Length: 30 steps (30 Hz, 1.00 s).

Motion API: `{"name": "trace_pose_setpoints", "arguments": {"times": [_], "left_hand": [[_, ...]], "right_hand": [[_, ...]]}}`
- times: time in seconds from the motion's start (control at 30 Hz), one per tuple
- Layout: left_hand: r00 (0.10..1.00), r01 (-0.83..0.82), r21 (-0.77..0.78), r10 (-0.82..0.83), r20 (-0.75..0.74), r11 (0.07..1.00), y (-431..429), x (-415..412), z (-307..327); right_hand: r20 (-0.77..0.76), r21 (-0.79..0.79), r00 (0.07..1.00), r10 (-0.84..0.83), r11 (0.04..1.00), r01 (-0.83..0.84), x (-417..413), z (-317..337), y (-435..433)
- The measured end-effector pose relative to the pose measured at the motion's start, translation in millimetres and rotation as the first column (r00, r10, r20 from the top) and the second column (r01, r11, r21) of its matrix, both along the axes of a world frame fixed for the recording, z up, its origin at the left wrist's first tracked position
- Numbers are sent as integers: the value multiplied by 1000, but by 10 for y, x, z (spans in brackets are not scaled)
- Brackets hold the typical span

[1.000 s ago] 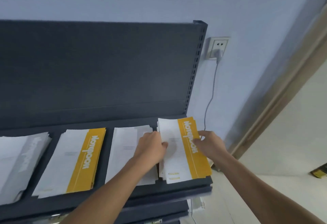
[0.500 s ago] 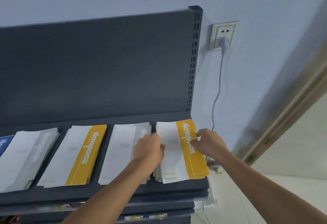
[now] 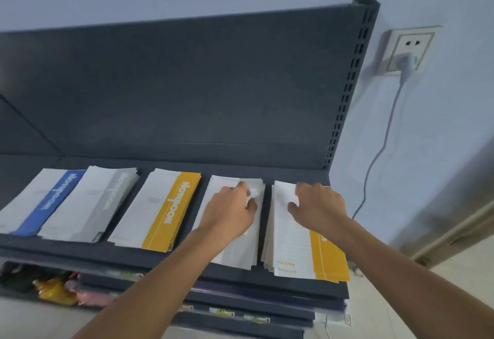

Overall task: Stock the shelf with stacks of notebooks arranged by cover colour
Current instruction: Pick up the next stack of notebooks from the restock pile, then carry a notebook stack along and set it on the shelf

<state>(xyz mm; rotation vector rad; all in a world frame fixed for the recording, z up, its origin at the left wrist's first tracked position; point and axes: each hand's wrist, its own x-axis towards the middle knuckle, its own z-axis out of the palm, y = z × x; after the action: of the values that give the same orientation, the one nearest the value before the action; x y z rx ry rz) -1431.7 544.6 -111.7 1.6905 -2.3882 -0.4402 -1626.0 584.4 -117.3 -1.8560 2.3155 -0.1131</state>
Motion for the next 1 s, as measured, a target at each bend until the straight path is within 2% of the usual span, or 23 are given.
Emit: {"name": "trace_pose_setpoints", "arguments": {"times": [0.2,0.47,0.63,0.87,1.0], "left_hand": [[988,-151,-15,151,-1,988,-76,707,122],[932,-363,-25,363,-23,931,-66,2028,287],[896,-443,-65,440,-59,894,-141,3123,435],[850,-525,-137,525,-40,840,-31,4837,451],[832,-553,-108,554,-27,826,3,5663,373]], "right_hand": [[51,-69,977,205,977,-201,741,-28,-341],[40,-123,907,419,903,-411,1938,213,-705],[19,-177,849,529,837,-517,2969,427,-910],[81,-199,786,613,782,-590,4765,433,-1054],[111,-211,757,643,760,-615,5610,364,-1052]]}}
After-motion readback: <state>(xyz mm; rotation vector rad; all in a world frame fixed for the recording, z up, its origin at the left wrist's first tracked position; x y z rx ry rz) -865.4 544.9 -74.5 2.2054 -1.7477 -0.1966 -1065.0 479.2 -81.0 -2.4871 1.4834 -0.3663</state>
